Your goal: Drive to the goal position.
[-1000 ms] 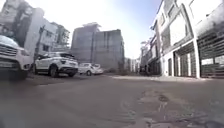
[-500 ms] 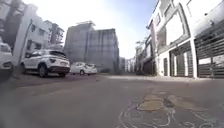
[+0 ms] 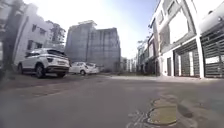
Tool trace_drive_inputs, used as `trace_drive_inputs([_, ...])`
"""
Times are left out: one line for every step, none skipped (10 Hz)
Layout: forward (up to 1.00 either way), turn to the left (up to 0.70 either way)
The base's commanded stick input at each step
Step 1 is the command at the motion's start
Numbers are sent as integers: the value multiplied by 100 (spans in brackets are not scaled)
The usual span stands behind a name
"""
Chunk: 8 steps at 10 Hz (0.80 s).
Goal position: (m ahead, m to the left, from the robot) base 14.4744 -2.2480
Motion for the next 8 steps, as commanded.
trace_drive_inputs([100, 0])
trace_drive_inputs([100, -10])
trace_drive_inputs([100, -40])
trace_drive_inputs([100, -30])
trace_drive_inputs([100, 0])
trace_drive_inputs([100, 0])
trace_drive_inputs([100, 0])
trace_drive_inputs([100, 0])
